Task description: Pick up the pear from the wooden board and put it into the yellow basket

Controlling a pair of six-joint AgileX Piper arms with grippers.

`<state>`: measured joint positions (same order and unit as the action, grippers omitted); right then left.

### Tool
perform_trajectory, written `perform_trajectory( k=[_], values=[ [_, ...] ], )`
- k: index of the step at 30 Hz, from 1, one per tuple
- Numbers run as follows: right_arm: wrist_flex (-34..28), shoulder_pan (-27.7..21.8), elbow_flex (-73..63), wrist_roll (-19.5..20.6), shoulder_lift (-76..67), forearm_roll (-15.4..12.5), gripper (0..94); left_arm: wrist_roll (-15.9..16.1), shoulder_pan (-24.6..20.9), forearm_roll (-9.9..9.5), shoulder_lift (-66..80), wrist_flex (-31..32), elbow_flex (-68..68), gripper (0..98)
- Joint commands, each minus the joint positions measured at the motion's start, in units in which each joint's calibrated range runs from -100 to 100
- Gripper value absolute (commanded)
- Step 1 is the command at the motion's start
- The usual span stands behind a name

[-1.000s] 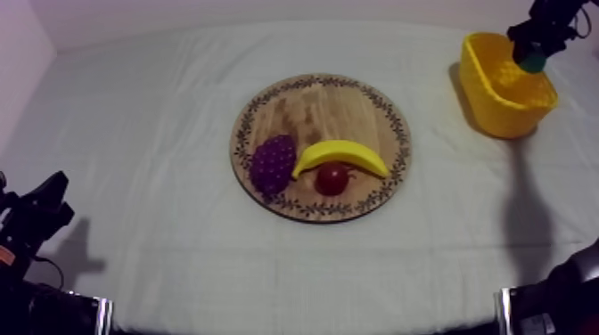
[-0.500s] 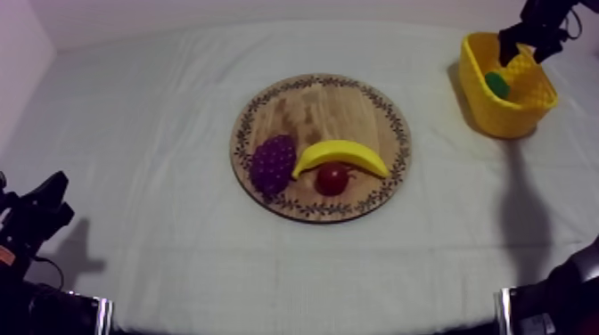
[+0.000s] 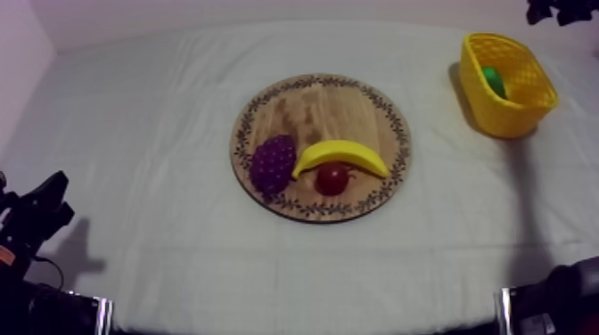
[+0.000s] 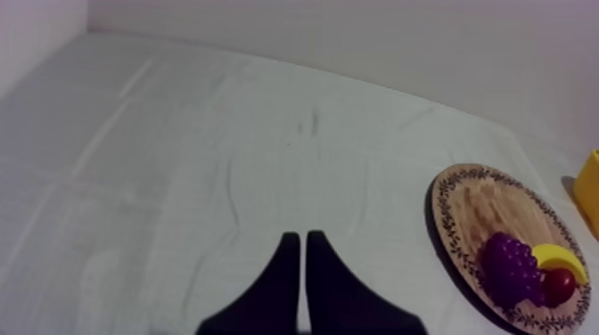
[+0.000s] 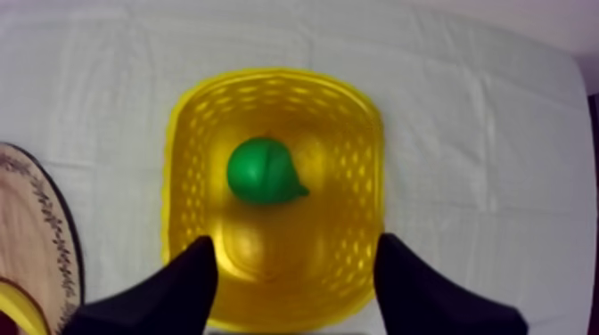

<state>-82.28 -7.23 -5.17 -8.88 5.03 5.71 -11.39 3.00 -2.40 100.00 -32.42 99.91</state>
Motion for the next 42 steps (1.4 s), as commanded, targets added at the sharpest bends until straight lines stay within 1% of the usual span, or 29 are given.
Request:
perform_trajectory(
  k=[1,5,7,8,9,11,12,16,18,19,21,25,29,32,36,37,39,42],
  values=[
    [3.48,0.19,6.75,1.16,-10.87,-0.4,44.6,-0.02,0.0,-0.02,0.0,0.0,-0.02,0.1],
    [9.49,1.02,18.02,3.98,-22.23,-0.31,41.5,-0.02,0.0,-0.02,0.0,0.0,-0.02,0.1],
    [12.4,1.44,23.58,4.77,-27.64,-0.37,40.2,-0.02,0.0,-0.02,0.0,0.0,-0.02,0.1],
    [13.75,1.66,26.24,4.88,-30.28,-0.44,37.7,-0.02,0.0,-0.02,0.0,0.0,-0.02,0.1],
    [15.02,1.86,28.78,4.9,-32.84,-0.51,33.2,-0.02,0.0,-0.02,0.0,0.0,-0.02,0.1],
    [17.46,2.26,33.69,5.39,-37.82,-0.38,21.4,-0.02,0.0,-0.02,0.0,0.0,-0.02,0.1],
    [18.9,2.44,36.26,5.79,-40.29,-0.17,17.2,-0.02,0.0,-0.02,0.0,0.0,-0.02,0.1],
    [26.63,2.82,47.82,7.07,-50.03,0.32,6.7,-0.02,0.0,-0.02,0.0,0.0,-0.02,0.1],
    [31.14,2.86,54.31,8.33,-55.17,0.52,3.7,-0.02,0.0,-0.02,0.0,0.0,-0.02,0.1],
    [33.01,2.82,57.46,8.9,-57.75,0.36,2.9,-0.02,0.0,-0.02,0.0,0.0,-0.02,0.1],
    [35.3,2.72,63.04,9.19,-62.77,-0.83,1.7,-0.02,0.0,-0.02,0.0,0.0,-0.02,0.1],
    [37.18,2.8,72.79,9.19,-71.73,-3.76,0.8,-0.02,0.0,-0.02,0.0,0.0,-0.02,0.1],
    [40.09,2.61,82.47,11.54,-79.71,-5.88,1.0,-0.02,0.0,-0.02,0.0,0.0,-0.02,0.1],
    [40.63,2.93,88.46,10.6,-85.01,-8.17,1.1,-0.02,0.0,-0.02,0.0,0.0,-0.02,0.1],
    [41.04,3.72,95.99,10.37,-91.16,-10.35,4.3,-0.02,0.0,-0.02,0.0,0.0,-0.02,0.1],
    [41.44,3.92,97.97,10.75,-92.62,-10.53,5.0,-0.02,0.0,-0.02,0.0,0.0,-0.02,0.1],
    [41.35,4.61,100.47,14.01,-95.06,-9.09,4.3,-0.02,0.0,-0.02,0.0,0.0,-0.02,0.1],
    [40.54,4.98,102.04,17.1,-97.29,-7.99,1.7,-0.01,0.0,-0.02,0.0,0.0,-0.02,0.1]
  ],
)
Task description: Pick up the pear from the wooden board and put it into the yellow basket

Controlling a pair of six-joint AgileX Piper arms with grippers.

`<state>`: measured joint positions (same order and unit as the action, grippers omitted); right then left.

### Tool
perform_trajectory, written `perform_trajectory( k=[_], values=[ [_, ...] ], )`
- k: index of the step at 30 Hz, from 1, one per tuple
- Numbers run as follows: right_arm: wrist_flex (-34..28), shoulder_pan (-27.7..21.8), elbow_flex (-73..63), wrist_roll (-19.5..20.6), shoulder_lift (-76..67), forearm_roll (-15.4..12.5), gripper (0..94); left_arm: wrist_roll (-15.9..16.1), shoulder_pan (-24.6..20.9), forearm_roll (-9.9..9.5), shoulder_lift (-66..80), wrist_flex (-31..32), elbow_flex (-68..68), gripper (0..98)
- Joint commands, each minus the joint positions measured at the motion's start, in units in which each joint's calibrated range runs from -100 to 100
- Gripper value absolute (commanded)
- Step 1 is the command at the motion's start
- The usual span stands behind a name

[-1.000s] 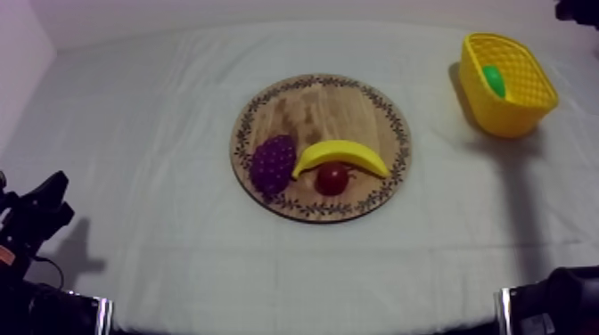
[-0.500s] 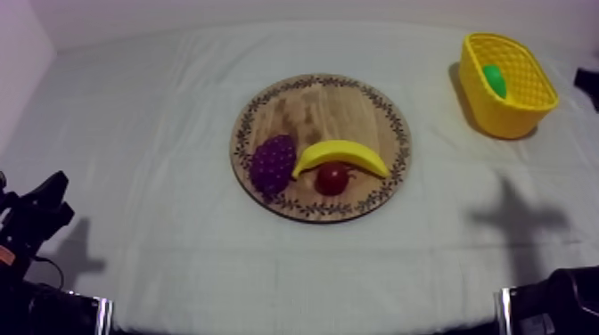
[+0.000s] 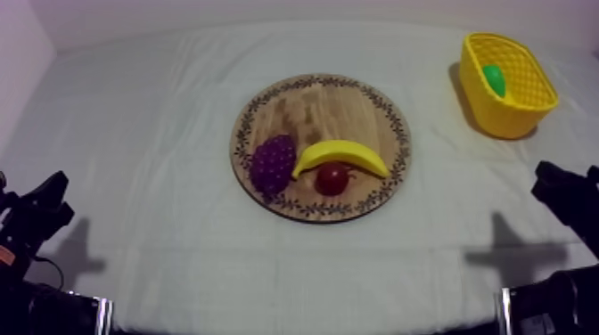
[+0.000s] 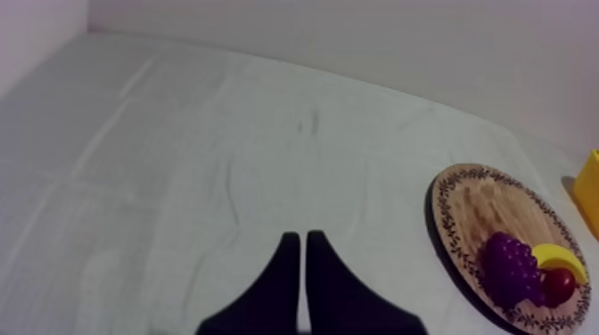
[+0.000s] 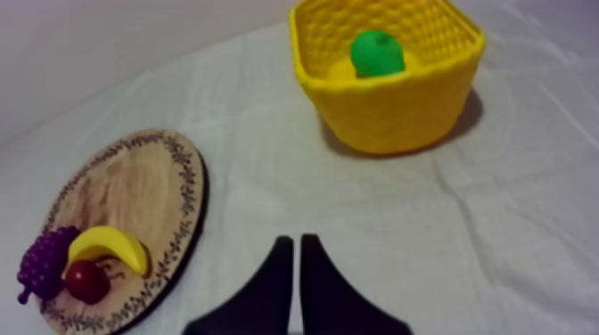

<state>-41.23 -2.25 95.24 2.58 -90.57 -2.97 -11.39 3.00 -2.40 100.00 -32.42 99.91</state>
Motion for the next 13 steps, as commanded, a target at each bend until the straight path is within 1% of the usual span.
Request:
perform_trajectory(
  k=[1,3,5,7,11,13],
  values=[
    [-1.2,0.06,1.9,6.08,-2.46,0.93,1.3,-0.01,0.0,-0.02,0.0,0.0,-0.02,0.1],
    [-1.57,0.25,2.44,6.03,-3.79,1.16,0.8,-0.01,0.0,-0.02,0.0,0.0,-0.02,0.1],
    [1.16,0.39,3.42,3.92,-4.46,1.35,0.6,-0.02,0.0,-0.02,0.0,0.0,-0.02,0.1],
    [3.11,0.44,3.99,-0.28,-4.79,1.42,0.4,-0.02,0.0,-0.02,0.0,0.0,-0.02,0.1],
    [4.19,0.48,4.41,-10.15,-5.03,1.5,0.4,-0.01,0.0,-0.02,0.0,0.0,-0.02,0.1],
    [4.37,0.49,4.47,-13.58,-5.06,1.52,0.4,-0.01,0.0,-0.02,0.0,0.0,-0.02,0.1]
  ],
)
